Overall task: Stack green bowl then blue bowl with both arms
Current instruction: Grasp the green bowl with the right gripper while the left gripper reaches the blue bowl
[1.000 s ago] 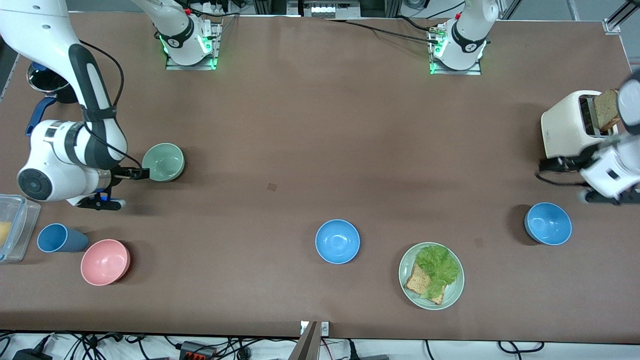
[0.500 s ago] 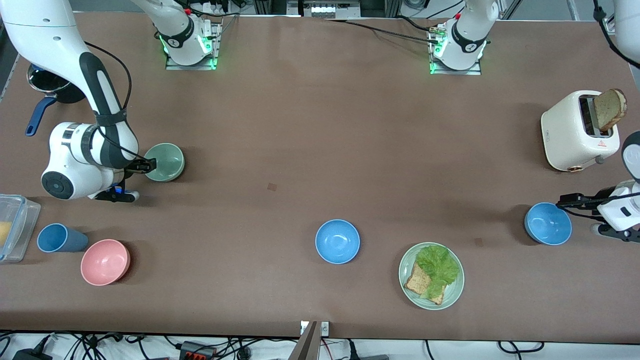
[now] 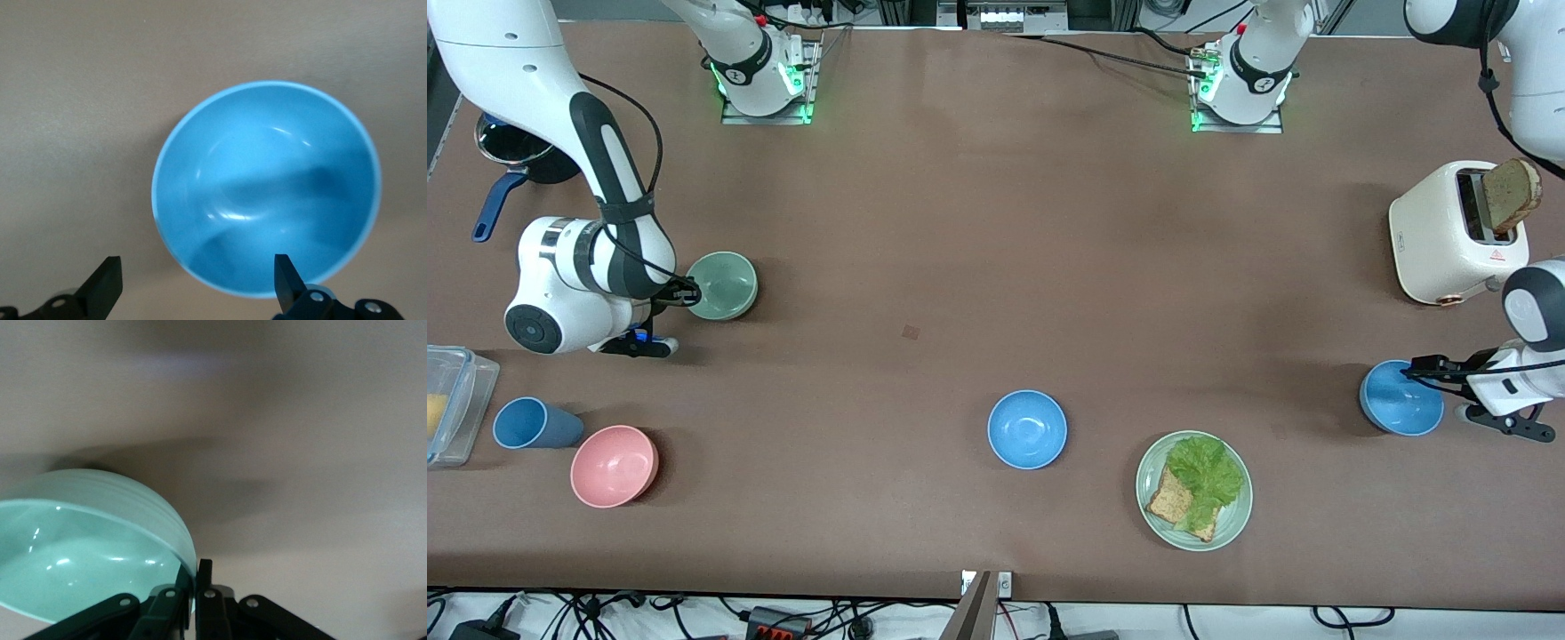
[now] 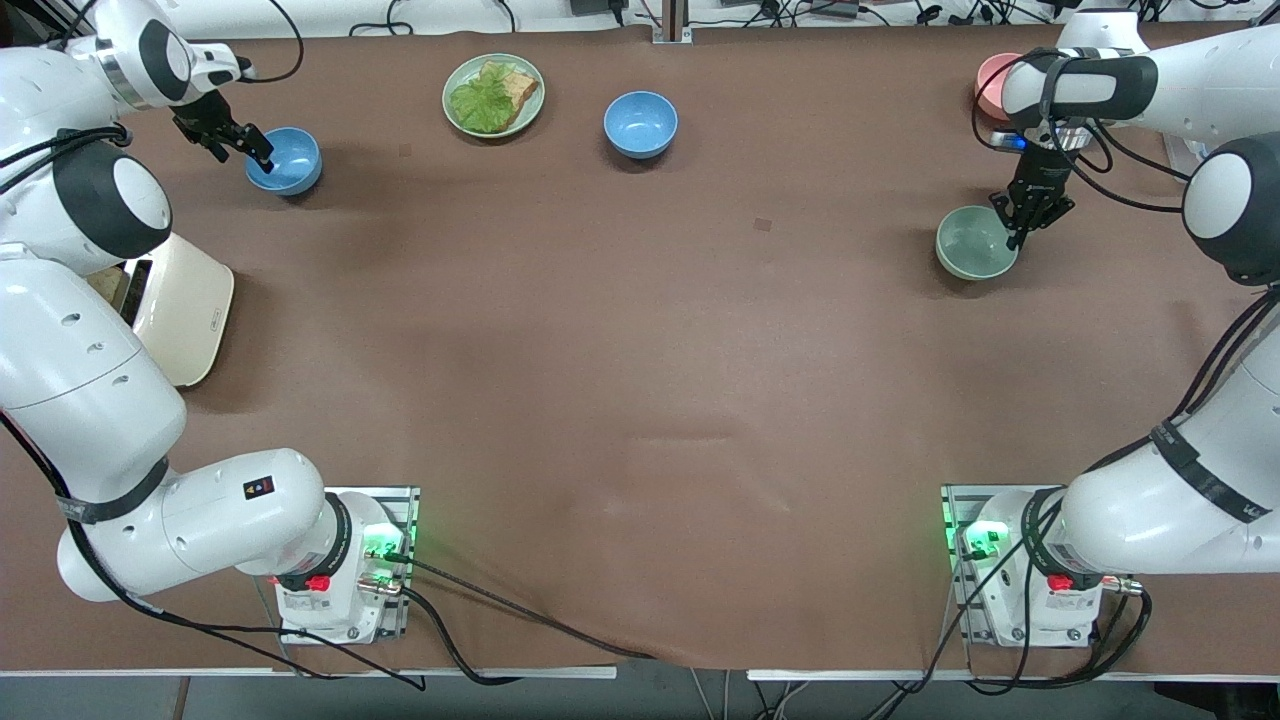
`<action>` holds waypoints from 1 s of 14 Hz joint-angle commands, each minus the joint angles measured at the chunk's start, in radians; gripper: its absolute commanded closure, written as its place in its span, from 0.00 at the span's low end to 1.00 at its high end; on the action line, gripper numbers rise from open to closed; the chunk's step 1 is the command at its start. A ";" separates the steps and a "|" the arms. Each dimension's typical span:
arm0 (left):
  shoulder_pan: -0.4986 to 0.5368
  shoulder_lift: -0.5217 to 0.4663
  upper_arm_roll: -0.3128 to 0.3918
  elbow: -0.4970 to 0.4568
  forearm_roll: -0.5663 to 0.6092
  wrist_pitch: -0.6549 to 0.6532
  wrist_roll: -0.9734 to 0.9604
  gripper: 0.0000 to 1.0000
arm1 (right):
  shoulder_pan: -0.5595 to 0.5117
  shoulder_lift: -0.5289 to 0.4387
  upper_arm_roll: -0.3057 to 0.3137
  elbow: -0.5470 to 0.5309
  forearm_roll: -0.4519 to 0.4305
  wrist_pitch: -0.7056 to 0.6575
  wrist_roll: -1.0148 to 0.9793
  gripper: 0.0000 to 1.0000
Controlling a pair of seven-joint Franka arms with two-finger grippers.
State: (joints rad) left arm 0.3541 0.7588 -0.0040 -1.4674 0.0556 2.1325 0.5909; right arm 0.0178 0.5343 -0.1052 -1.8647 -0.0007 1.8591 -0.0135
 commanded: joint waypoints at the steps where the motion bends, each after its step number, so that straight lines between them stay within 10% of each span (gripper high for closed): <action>1: 0.013 0.028 -0.013 0.032 -0.019 0.015 0.021 0.00 | 0.002 -0.014 0.042 0.033 0.042 -0.033 0.004 1.00; 7: 0.011 0.071 -0.013 0.044 -0.106 0.049 0.012 0.00 | 0.069 -0.010 0.291 0.214 0.114 -0.092 0.214 1.00; 14: 0.013 0.082 -0.011 0.045 -0.109 0.066 0.010 0.00 | 0.430 0.133 0.295 0.329 0.154 0.057 0.579 1.00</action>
State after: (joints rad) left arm 0.3611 0.8246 -0.0143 -1.4553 -0.0362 2.2004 0.5887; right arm 0.3935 0.5892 0.1991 -1.6179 0.1230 1.9226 0.5005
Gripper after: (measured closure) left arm 0.000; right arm 0.952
